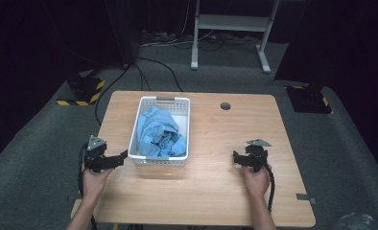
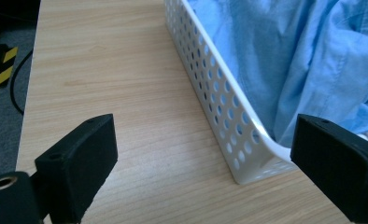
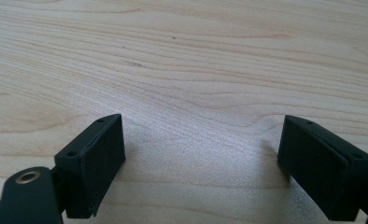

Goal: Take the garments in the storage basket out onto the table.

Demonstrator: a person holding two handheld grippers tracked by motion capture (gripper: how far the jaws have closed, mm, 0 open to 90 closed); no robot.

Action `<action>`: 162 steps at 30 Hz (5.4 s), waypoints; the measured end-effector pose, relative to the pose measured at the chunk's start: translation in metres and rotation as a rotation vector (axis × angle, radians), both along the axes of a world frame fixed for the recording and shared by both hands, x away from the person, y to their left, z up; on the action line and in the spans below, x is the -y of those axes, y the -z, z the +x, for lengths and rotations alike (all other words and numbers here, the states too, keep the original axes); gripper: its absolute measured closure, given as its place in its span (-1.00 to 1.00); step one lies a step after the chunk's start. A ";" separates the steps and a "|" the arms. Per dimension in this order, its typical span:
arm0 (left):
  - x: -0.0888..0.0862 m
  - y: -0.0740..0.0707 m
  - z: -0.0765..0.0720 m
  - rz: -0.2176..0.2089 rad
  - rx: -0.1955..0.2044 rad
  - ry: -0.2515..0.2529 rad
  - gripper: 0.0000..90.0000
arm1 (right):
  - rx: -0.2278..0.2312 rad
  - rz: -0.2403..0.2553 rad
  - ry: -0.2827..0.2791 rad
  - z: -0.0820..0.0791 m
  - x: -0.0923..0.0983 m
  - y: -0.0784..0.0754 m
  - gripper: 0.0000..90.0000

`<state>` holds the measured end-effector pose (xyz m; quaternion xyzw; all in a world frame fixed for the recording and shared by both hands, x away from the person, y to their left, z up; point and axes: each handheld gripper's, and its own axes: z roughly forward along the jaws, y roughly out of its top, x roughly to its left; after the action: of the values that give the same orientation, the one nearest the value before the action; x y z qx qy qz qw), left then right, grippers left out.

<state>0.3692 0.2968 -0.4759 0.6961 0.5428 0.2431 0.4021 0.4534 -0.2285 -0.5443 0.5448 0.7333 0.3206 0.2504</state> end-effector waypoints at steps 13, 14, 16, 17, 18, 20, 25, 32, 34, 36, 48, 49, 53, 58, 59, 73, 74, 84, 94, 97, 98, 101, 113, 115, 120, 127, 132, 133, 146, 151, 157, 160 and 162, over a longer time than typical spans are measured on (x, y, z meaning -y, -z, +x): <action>0.019 -0.016 0.001 0.011 0.031 0.074 -0.82 | 0.000 0.000 0.000 0.000 0.000 0.000 -0.68; 0.020 -0.017 0.002 0.012 0.030 0.076 -0.82 | 0.000 0.000 0.000 0.000 0.000 0.000 -0.68; 0.021 -0.017 0.002 0.011 0.029 0.079 -0.82 | 0.000 0.000 0.000 0.000 0.000 0.000 -0.68; 0.021 -0.018 0.003 0.014 0.027 0.076 -0.83 | 0.000 0.000 0.000 0.000 0.000 0.000 -0.68; 0.022 -0.019 0.004 0.021 0.030 0.070 -0.83 | 0.000 0.000 0.000 0.000 0.000 0.000 -0.68; 0.024 -0.020 0.005 0.020 0.031 0.065 -0.84 | 0.000 0.000 0.000 0.000 0.000 0.000 -0.68; 0.030 -0.025 0.008 0.021 0.034 0.079 -0.85 | 0.000 0.000 0.000 0.000 0.000 0.000 -0.68; 0.038 -0.028 0.014 0.023 0.025 0.116 -0.86 | 0.000 0.000 0.000 0.000 0.000 0.000 -0.68; 0.041 -0.030 0.015 0.018 0.027 0.126 -0.86 | 0.000 0.000 0.000 0.000 0.000 0.000 -0.68; 0.042 -0.030 0.016 0.016 0.025 0.130 -0.86 | 0.000 0.000 0.000 0.000 0.000 0.000 -0.68; 0.053 -0.033 0.028 -0.013 0.008 0.157 -0.83 | 0.000 0.000 0.000 0.000 0.000 0.000 -0.68; 0.054 -0.033 0.030 -0.013 0.004 0.157 -0.83 | 0.000 0.000 0.000 0.000 0.000 0.000 -0.68; 0.058 -0.035 0.034 -0.024 0.002 0.165 -0.82 | 0.000 -0.001 0.000 0.000 0.000 0.000 -0.68; 0.062 -0.037 0.038 -0.035 0.003 0.175 -0.82 | 0.000 -0.001 0.000 0.000 0.000 0.000 -0.68; 0.063 -0.036 0.040 -0.035 0.000 0.176 -0.81 | 0.000 -0.001 0.000 0.000 0.000 0.000 -0.68; 0.071 -0.031 0.051 -0.036 -0.017 0.178 -0.75 | 0.000 0.000 0.000 0.000 0.000 0.000 -0.68; 0.072 -0.032 0.052 -0.034 -0.017 0.180 -0.76 | 0.000 -0.001 0.000 0.000 0.000 0.000 -0.68; 0.081 -0.028 0.065 -0.034 -0.040 0.181 -0.75 | 0.000 0.000 0.000 0.000 0.000 0.000 -0.68; 0.086 -0.023 0.073 -0.017 -0.072 0.170 -0.74 | 0.000 0.000 0.000 0.000 0.000 0.000 -0.68; 0.088 -0.021 0.076 -0.014 -0.084 0.167 -0.73 | 0.000 0.000 0.000 0.000 0.000 0.000 -0.68; 0.089 -0.020 0.077 -0.015 -0.087 0.164 -0.70 | 0.000 -0.001 0.000 0.000 0.000 0.000 -0.68; 0.090 -0.018 0.079 -0.013 -0.094 0.162 -0.64 | 0.000 -0.001 0.000 0.000 0.000 0.000 -0.68; 0.093 -0.013 0.085 0.005 -0.123 0.144 -0.43 | 0.000 0.000 0.000 0.000 0.000 0.000 -0.68; 0.093 -0.012 0.086 0.008 -0.128 0.142 -0.44 | 0.000 -0.001 0.000 0.000 0.000 0.000 -0.68; 0.091 -0.011 0.087 0.005 -0.128 0.160 -0.15 | 0.000 -0.001 0.000 0.000 0.000 0.000 -0.68; 0.088 -0.011 0.086 0.005 -0.119 0.183 0.29 | 0.000 -0.001 0.000 0.000 0.000 0.000 -0.68; 0.086 -0.013 0.081 0.014 -0.080 0.179 0.61 | 0.000 0.000 0.000 0.000 0.000 0.000 -0.68; 0.086 -0.013 0.081 0.010 -0.077 0.181 0.66 | 0.000 0.000 0.000 0.000 0.000 0.000 -0.68; 0.081 -0.029 0.072 -0.040 -0.030 0.192 0.76 | 0.000 0.000 0.000 0.000 0.000 0.000 -0.68; 0.078 -0.038 0.068 -0.070 -0.009 0.195 0.77 | 0.000 0.000 0.000 0.000 0.000 0.000 -0.68; 0.075 -0.047 0.066 -0.106 0.009 0.202 0.77 | 0.000 -0.001 0.000 0.000 0.000 0.000 -0.68; 0.070 -0.056 0.064 -0.143 0.029 0.203 0.77 | 0.000 0.000 0.000 0.000 0.000 0.000 -0.68; 0.069 -0.060 0.064 -0.154 0.034 0.204 0.77 | 0.000 0.000 0.000 0.000 0.000 0.000 -0.68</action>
<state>0.4328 0.2280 -0.4163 0.7107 0.4791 0.1705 0.4862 0.4535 -0.2286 -0.5443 0.5448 0.7333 0.3206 0.2504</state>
